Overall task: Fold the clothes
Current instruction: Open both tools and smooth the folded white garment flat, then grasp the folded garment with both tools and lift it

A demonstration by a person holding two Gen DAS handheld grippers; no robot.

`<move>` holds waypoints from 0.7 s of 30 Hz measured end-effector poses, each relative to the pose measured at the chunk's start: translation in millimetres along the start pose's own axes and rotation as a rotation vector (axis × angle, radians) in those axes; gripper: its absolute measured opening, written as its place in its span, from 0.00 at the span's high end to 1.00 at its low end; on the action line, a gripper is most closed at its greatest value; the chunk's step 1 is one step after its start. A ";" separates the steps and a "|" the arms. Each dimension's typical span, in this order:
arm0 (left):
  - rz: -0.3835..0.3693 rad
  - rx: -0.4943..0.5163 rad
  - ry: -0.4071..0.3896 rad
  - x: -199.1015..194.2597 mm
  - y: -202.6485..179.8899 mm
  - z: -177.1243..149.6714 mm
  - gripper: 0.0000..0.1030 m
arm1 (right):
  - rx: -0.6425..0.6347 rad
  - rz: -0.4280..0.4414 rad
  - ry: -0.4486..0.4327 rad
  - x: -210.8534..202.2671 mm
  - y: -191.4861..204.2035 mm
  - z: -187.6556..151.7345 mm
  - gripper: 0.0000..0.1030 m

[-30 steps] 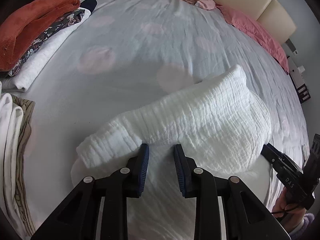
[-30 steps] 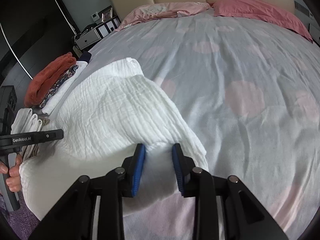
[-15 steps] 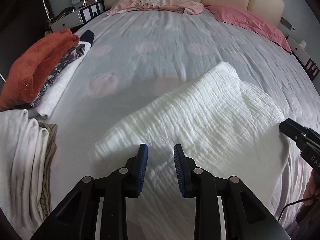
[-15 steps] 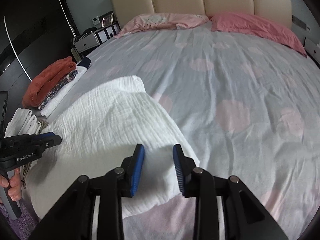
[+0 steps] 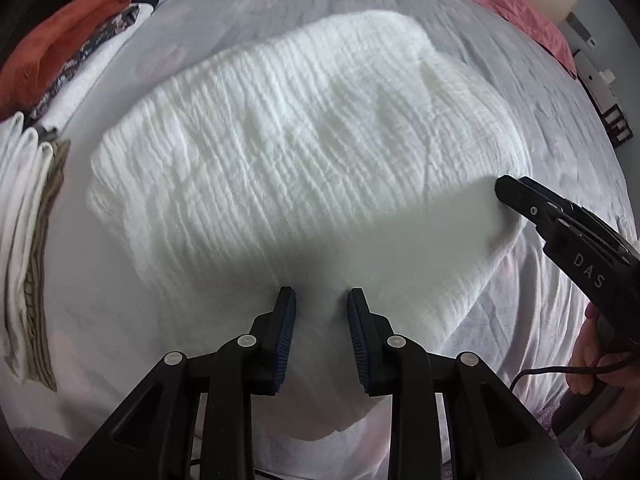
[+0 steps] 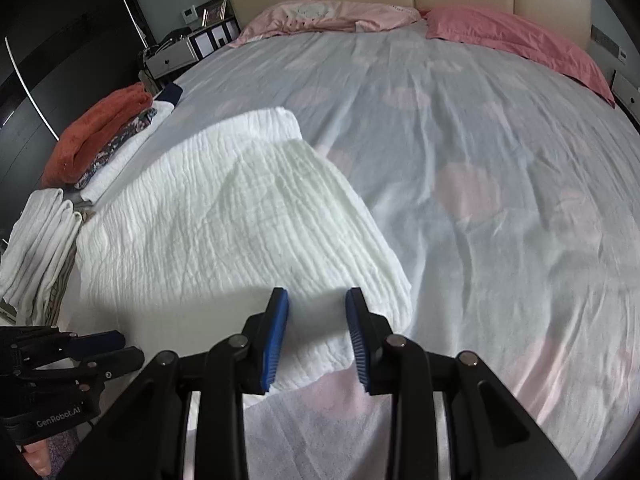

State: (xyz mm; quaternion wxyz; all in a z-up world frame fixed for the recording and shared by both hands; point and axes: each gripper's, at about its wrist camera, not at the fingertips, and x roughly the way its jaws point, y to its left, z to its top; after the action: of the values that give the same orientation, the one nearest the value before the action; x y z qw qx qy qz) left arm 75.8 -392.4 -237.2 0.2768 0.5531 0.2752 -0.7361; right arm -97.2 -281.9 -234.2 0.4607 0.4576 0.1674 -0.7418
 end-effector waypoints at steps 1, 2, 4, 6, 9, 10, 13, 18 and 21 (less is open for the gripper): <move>0.009 0.008 -0.001 1.4 -1.4 -0.4 0.71 | -0.019 -0.012 0.001 1.8 2.3 -1.1 0.71; 0.021 0.021 -0.005 1.5 -3.9 -0.9 0.71 | -0.040 -0.026 0.000 3.1 5.5 -2.0 0.70; 0.045 0.048 -0.012 1.7 -8.9 -1.8 0.71 | -0.075 -0.052 -0.002 3.9 10.7 -3.6 0.70; 0.039 0.044 -0.024 -1.0 -7.9 -2.8 0.71 | -0.098 -0.069 -0.007 2.9 14.1 -4.6 0.70; -0.006 0.017 -0.062 -13.1 -1.1 -3.9 0.71 | -0.081 -0.045 -0.035 -6.0 10.3 -3.2 0.70; -0.020 0.009 -0.081 -19.0 1.2 -4.2 0.71 | -0.068 -0.032 -0.048 -9.7 7.9 -2.3 0.70; -0.032 -0.024 -0.142 -38.4 11.0 -3.1 0.62 | -0.022 -0.005 -0.087 -17.4 1.7 2.0 0.70; -0.051 -0.170 -0.206 -63.1 43.6 1.9 0.47 | 0.021 -0.004 -0.142 -26.4 -6.2 7.7 0.70; -0.082 -0.311 -0.188 -60.5 73.3 -0.1 0.44 | 0.059 0.000 -0.144 -27.4 -12.9 10.2 0.70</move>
State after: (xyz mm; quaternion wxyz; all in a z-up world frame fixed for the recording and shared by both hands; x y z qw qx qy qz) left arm 142.2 -437.1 -185.9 0.3532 0.4209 0.3808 -0.7437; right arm -109.0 -267.5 -208.3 0.4581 0.4163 0.1119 -0.7774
